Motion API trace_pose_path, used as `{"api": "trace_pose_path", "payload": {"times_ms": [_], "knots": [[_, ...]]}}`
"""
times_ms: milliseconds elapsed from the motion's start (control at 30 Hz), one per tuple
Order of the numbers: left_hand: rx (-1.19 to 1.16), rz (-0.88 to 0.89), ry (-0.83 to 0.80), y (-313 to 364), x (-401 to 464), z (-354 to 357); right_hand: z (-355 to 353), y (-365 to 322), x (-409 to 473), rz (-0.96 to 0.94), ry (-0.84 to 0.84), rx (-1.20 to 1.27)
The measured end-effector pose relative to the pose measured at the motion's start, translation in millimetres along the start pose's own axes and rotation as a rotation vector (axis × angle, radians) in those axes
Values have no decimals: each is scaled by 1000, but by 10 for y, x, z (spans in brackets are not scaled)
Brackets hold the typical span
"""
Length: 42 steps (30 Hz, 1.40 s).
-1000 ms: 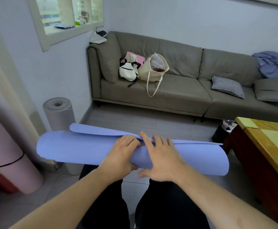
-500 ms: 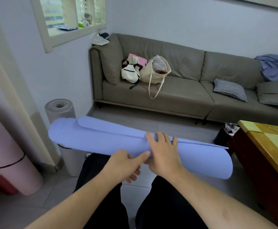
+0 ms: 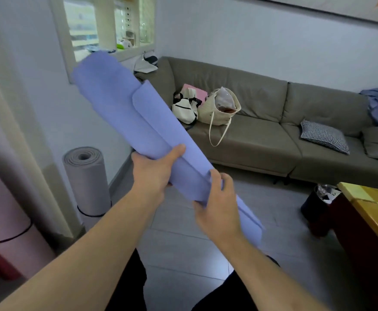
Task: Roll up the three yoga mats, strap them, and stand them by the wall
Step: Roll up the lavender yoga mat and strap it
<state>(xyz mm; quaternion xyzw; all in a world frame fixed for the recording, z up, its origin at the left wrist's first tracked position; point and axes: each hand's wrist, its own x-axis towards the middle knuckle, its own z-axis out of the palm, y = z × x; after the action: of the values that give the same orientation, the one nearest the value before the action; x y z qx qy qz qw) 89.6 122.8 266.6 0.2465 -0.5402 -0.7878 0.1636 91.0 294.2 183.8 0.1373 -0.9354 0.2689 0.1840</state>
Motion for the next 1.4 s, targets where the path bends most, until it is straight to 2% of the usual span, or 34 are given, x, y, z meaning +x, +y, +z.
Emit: {"api": "trace_pose_path", "payload": {"times_ms": [100,167,233,300,400,533,767,800,933,1000,1100,1167,1233,1300,1400], "knots": [[244,278,-54,-132,112,-39,-25,98,136,2,-259,181],[412,381,-150,-242,160,-50,-154,108,338,28,-260,322],[486,394,-265,-396,203,-57,-395,35,612,79,-221,566],[533,395,-351,-546,258,-78,-654,-31,895,38,-248,752],[610,367,-431,-686,367,-110,-867,-64,1126,-60,-316,731],[705,356,-478,-878,534,-53,-661,15,1113,48,-235,748],[567,587,-488,-857,627,270,34,225,823,166,-103,758],[576,595,-495,-894,655,281,101,276,808,184,-122,769],[564,495,-488,-1266,827,190,131,543,896,235,-378,867],[571,442,-495,-1458,884,154,66,610,1026,261,-363,908],[562,368,-557,-1721,944,157,54,596,1293,114,-303,639],[562,335,-609,-1802,987,197,150,568,1462,-41,-350,338],[571,312,-640,-1856,1048,215,279,519,1565,-87,-441,100],[565,282,-640,-1921,1132,169,421,474,1584,-71,-482,-21],[574,192,-640,-1968,1201,65,640,462,1492,-111,-410,-86]]}}
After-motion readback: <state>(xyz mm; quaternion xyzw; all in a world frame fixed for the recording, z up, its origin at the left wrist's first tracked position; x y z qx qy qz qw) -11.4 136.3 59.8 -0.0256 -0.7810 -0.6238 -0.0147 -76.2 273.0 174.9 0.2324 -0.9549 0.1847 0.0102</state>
